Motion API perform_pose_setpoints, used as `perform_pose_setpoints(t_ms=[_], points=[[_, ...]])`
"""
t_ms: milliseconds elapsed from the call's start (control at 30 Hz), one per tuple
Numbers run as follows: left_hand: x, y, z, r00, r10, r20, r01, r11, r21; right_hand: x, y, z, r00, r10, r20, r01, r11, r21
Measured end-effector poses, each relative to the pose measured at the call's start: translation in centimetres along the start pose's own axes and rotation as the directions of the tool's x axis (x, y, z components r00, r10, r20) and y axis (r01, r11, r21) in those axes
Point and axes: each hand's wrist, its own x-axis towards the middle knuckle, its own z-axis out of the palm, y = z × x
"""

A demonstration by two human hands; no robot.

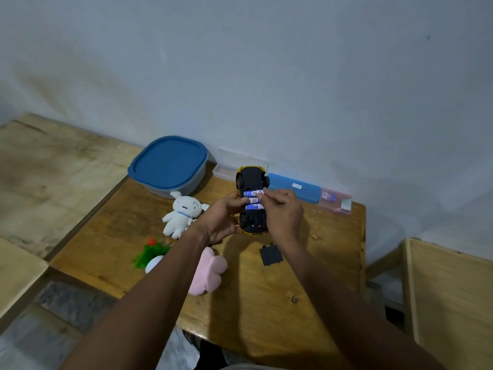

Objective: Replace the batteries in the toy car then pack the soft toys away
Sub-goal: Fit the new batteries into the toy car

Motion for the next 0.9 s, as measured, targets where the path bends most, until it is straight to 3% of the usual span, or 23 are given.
perform_pose_setpoints(t_ms=[100,167,300,367,467,733,900], points=[[-0.1,0.1,-0.1,1.0,0.003,0.021,-0.003,1.0,-0.02,-0.2,0.4,0.0,0.996,-0.095,0.002,0.094,0.994,-0.063],[-0.1,0.1,0.0,0.999,0.009,0.035,-0.007,0.999,-0.038,-0.5,0.6,-0.3,0.971,-0.238,0.03,0.24,0.957,-0.161],[-0.2,0.2,-0.1,1.0,0.021,0.016,-0.021,1.0,-0.023,-0.5,0.5,-1.4,0.868,-0.452,0.205,0.493,0.739,-0.46],[-0.1,0.0,-0.2,1.0,0.018,0.014,-0.018,1.0,-0.022,-0.3,0.6,-1.8,0.835,-0.47,0.286,0.542,0.618,-0.569],[0.0,-0.3,-0.2,1.0,0.011,0.012,-0.01,0.999,-0.043,-0.1,1.0,-1.9,0.824,-0.456,0.336,0.557,0.544,-0.628],[0.7,-0.3,-0.3,1.0,-0.002,-0.016,0.002,0.999,-0.048,-0.1,1.8,-2.1,0.849,-0.392,0.355,0.529,0.612,-0.589],[0.9,-1.4,-1.1,0.991,-0.043,-0.13,0.043,0.999,-0.005,0.6,3.9,-3.2,0.897,-0.254,0.362,0.411,0.783,-0.468]])
